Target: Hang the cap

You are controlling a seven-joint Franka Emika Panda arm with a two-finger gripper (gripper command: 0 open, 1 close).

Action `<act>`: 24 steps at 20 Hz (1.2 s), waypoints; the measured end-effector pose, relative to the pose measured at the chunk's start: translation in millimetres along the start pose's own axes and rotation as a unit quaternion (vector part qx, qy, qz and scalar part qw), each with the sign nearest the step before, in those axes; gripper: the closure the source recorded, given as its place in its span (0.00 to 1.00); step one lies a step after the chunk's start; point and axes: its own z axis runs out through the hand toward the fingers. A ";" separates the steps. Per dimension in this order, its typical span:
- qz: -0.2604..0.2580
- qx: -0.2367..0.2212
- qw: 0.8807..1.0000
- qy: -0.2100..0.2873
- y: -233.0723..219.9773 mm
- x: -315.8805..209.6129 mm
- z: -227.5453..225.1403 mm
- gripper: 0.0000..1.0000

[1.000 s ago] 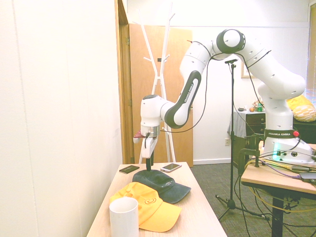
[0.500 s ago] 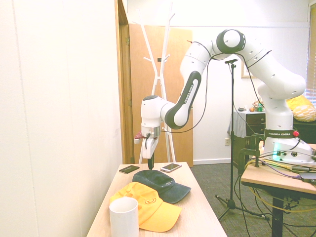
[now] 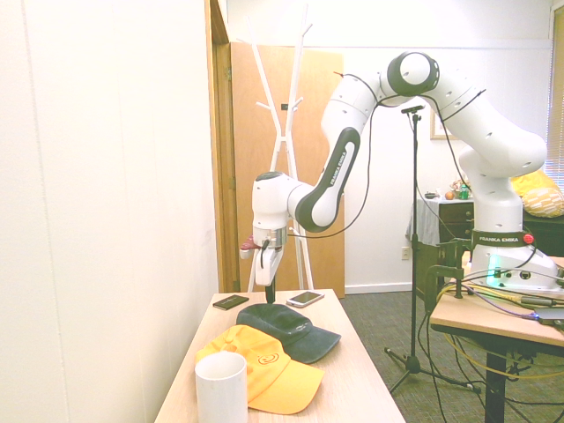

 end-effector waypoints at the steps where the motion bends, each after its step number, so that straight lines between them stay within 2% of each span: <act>1: 0.001 0.003 1.000 0.001 -0.7 0.8 -2.4 0.00; 7: 0.001 0.011 1.000 0.006 0.1 1.1 -20.7 0.00; 24: -0.015 -0.001 1.000 -0.004 -3.8 -24.2 -12.3 0.00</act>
